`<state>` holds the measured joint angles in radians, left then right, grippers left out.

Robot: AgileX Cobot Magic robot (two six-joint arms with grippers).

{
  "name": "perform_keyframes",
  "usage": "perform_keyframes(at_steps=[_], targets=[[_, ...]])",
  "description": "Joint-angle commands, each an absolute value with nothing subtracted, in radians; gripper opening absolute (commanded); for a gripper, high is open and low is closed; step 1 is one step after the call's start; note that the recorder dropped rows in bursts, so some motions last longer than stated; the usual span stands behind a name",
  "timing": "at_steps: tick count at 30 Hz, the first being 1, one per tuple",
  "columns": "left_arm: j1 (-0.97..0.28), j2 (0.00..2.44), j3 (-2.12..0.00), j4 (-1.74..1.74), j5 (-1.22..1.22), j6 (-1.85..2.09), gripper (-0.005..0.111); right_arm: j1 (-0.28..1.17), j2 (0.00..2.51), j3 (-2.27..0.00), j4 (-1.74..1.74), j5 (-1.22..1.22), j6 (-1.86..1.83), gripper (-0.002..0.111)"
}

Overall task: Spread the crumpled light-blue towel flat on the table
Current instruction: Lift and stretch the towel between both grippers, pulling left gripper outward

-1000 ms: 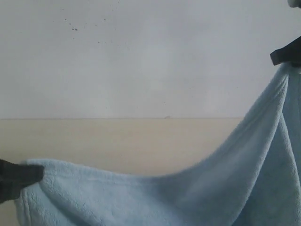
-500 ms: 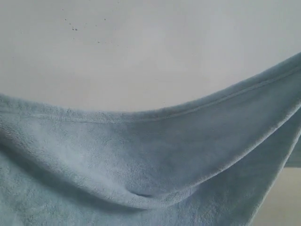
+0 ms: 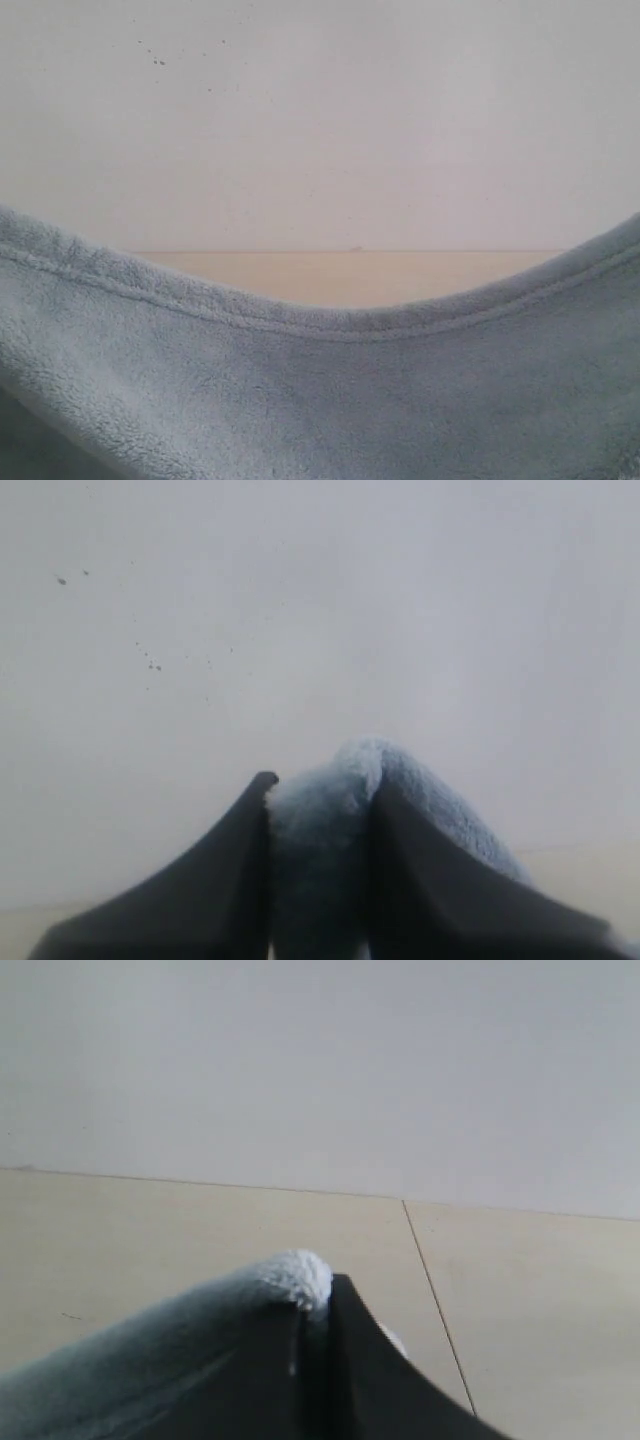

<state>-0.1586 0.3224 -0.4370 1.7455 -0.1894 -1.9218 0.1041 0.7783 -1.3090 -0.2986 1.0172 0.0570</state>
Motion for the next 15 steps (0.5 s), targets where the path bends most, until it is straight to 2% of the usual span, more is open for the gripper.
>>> perform_keyframes(at_steps=[1, 7, 15], targets=[[-0.161, 0.273, -0.443, 1.744, -0.156, -1.907, 0.024, 0.101, 0.705, -1.243, -0.333, 1.056, 0.074, 0.000], [-0.161, 0.279, -0.437, 1.744, -0.141, -1.892, 0.023, 0.115, 0.649, -1.037, -0.406, 1.034, 0.096, 0.000], [-0.161, 0.623, -0.424, 1.744, -0.052, -1.877, 0.023, 0.182, 0.806, -0.908, -0.746, 0.903, 0.201, 0.000]])
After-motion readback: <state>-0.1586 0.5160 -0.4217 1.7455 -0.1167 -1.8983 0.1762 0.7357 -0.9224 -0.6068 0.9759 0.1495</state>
